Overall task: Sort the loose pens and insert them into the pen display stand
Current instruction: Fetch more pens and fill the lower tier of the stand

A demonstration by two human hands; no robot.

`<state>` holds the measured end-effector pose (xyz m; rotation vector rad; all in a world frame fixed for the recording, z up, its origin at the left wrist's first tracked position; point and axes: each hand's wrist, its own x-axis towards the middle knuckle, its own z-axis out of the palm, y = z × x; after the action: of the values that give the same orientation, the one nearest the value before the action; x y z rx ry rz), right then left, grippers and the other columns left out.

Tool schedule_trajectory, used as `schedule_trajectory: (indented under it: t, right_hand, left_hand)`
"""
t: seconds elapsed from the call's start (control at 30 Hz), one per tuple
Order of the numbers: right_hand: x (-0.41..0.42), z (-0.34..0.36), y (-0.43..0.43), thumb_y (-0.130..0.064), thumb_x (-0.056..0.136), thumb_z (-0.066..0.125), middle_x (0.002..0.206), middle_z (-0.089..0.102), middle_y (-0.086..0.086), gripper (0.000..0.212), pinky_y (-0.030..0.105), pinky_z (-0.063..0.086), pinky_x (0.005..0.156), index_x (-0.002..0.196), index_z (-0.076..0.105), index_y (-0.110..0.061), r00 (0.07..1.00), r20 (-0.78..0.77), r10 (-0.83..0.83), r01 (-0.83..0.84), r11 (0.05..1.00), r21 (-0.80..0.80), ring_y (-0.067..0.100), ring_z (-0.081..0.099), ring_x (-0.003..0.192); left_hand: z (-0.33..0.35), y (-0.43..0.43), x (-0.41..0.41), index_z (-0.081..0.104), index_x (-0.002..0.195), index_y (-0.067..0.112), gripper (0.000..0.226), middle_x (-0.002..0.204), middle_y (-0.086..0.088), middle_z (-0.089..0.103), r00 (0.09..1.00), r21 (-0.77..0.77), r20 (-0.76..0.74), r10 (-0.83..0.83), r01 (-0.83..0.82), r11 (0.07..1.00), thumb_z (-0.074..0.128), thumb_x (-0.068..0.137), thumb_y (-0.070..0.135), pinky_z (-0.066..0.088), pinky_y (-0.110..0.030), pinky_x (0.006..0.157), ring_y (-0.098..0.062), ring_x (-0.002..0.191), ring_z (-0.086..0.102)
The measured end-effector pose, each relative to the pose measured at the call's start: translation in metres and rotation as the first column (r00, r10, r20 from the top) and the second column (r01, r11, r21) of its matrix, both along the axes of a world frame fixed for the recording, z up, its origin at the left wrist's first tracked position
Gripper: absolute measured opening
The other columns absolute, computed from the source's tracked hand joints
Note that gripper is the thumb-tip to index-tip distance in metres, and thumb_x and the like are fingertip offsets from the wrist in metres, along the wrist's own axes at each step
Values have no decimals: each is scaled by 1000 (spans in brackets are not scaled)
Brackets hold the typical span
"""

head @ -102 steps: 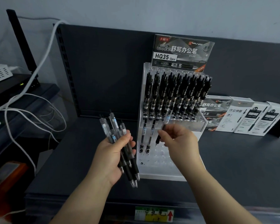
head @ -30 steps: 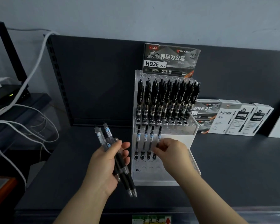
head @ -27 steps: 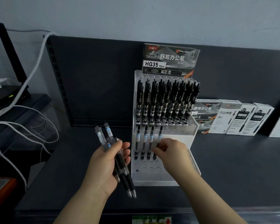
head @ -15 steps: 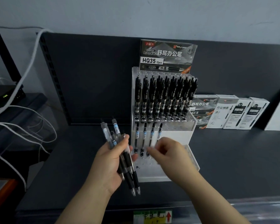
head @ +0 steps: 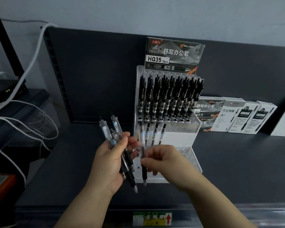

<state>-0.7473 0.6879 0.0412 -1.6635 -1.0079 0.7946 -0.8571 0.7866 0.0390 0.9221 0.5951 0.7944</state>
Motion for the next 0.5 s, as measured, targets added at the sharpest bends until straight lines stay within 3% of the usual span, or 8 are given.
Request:
schedule_trajectory:
  t: [0.1,0.23,0.37,0.5]
  right_hand:
    - [14,4,-6,-10,83,68,60,62,-2,11,18,47,55,74,63,-13,965,-36,-258,261,953,152,7,54,53]
    - [35,3,-12,-21,84,69,64,66,-6,6,16,47,54,78,65,-21,871,92,-482,457,865,205,1,57,56]
    - [46,-6,-10,-23,84,68,59,61,-9,7,7,38,46,79,65,-20,831,222,-510,480,859,176,-6,52,49]
    - [52,-20,-5,-21,86,66,68,64,-11,4,6,39,50,88,68,-18,850,299,-435,432,898,79,-2,56,58]
  left_hand:
    - [-1,2,2,67,95,11,13,68,2,66,1000,16,-1,29,-29,999,55,91,10,51,-27,60,-9,60,63]
    - [-1,-5,8,67,97,13,13,64,1,63,999,37,0,35,-35,999,55,90,14,49,-22,50,-8,55,54]
    - [-1,-12,15,60,93,17,7,66,-1,66,996,41,6,89,-89,995,55,92,21,47,-24,48,-8,53,53]
    - [-1,-18,18,56,88,18,9,65,0,66,989,42,6,145,-145,988,52,94,24,47,-24,50,-8,51,53]
